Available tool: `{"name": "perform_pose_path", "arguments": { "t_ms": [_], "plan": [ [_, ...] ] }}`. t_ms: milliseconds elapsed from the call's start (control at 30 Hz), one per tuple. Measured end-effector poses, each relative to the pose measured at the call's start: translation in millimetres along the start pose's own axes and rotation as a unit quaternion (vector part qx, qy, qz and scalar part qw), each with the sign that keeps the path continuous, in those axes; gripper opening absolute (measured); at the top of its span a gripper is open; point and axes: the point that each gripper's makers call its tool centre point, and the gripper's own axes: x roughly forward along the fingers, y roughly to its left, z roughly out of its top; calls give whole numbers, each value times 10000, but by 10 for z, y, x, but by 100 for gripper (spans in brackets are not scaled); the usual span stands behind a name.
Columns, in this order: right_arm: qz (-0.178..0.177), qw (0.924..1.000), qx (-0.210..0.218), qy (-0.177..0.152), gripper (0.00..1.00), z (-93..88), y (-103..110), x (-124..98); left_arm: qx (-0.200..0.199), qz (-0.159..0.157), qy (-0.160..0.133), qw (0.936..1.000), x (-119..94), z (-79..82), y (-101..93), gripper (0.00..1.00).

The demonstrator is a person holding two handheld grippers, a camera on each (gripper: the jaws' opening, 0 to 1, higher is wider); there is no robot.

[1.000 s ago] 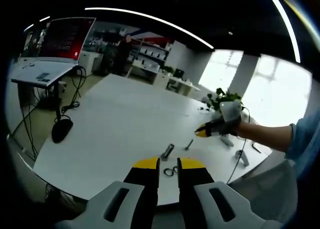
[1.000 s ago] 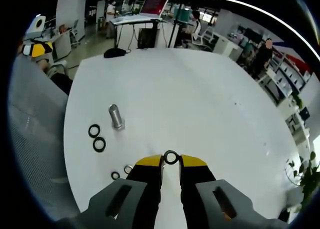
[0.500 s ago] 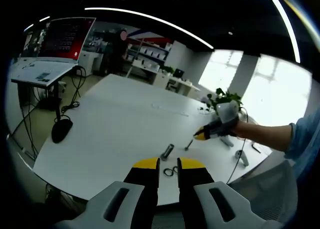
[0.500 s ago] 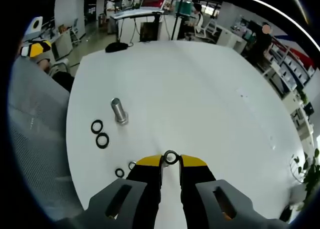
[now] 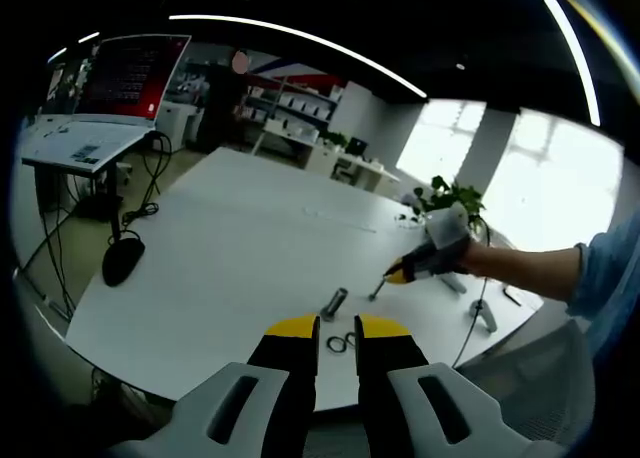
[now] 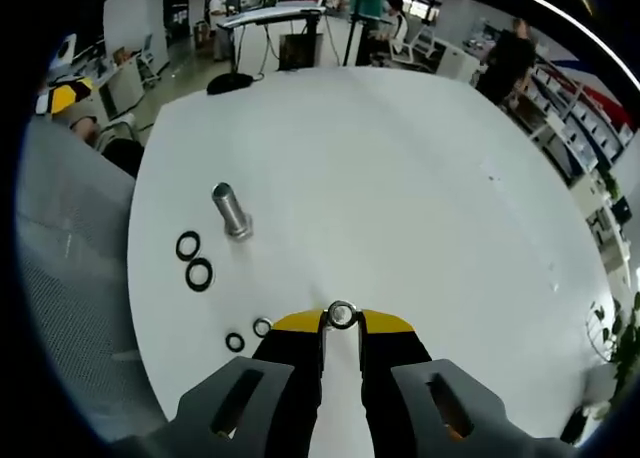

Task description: Place the washer onto the threaded stud by aligning its center hole with the stud, sliding it down to the base, and recovering from edge contact or off-axis alignment until the washer reaches the visible bottom stop.

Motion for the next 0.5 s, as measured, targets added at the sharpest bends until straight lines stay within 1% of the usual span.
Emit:
{"name": "perform_pose_path", "arguments": {
  "t_ms": [200,367,500],
  "plan": [
    [23,10000,49,-7,14,14,-3,6,5,-2,13,10000,3,-3,0,11],
    [69,9999,119,-31,13,-10,10,-22,4,2,19,10000,3,-4,0,11],
    [87,9999,64,40,13,-48,18,-8,23,-6,47,10000,10,-10,2,11]
  ]
}}
